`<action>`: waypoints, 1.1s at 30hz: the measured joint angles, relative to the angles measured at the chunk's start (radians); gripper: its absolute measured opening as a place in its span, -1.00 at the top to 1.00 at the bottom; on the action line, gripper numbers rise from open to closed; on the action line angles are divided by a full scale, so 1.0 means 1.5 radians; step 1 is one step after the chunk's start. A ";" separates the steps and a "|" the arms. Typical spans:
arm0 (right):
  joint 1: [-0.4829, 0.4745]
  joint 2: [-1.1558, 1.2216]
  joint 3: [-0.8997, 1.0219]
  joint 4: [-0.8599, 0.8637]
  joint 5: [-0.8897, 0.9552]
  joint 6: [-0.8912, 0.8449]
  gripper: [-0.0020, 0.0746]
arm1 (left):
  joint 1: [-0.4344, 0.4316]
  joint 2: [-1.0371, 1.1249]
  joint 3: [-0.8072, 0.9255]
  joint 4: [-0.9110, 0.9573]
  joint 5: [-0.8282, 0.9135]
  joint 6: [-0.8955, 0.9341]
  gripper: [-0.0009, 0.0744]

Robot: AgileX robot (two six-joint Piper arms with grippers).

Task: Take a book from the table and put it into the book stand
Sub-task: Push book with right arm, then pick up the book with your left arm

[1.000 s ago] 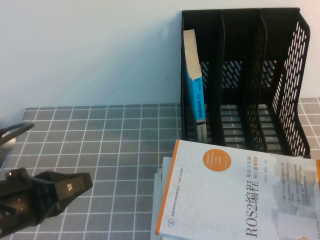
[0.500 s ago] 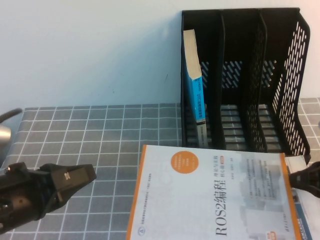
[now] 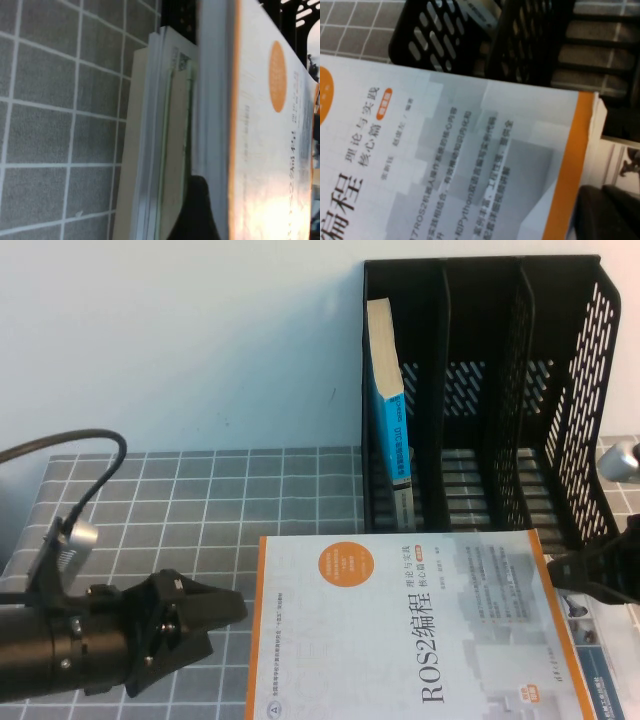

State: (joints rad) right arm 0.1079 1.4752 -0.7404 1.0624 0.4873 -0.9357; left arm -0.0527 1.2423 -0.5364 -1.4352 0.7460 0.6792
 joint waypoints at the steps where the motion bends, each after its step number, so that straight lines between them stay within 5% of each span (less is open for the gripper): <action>1: 0.000 0.005 -0.001 0.000 0.001 -0.005 0.95 | 0.009 0.022 0.000 -0.013 0.013 0.012 -0.35; 7: 0.000 0.012 -0.004 0.001 0.007 -0.030 0.95 | 0.063 0.151 -0.002 -0.129 0.115 0.127 -0.37; 12: 0.000 0.015 -0.004 0.012 0.008 -0.038 0.95 | 0.051 0.263 -0.029 -0.167 0.231 0.206 -0.38; 21: 0.008 0.017 -0.005 0.016 0.003 -0.042 0.95 | 0.030 0.366 -0.078 -0.170 0.251 0.223 -0.33; 26: 0.011 0.018 -0.005 0.018 0.016 -0.049 0.95 | 0.029 0.368 -0.079 -0.175 0.258 0.242 -0.03; 33: 0.013 0.018 -0.005 0.017 0.019 -0.076 0.95 | 0.029 0.368 -0.080 -0.169 0.268 0.254 0.70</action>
State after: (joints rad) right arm 0.1275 1.5028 -0.7485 1.0875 0.5160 -1.0492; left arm -0.0086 1.7940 -0.6568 -1.6893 1.1480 1.0608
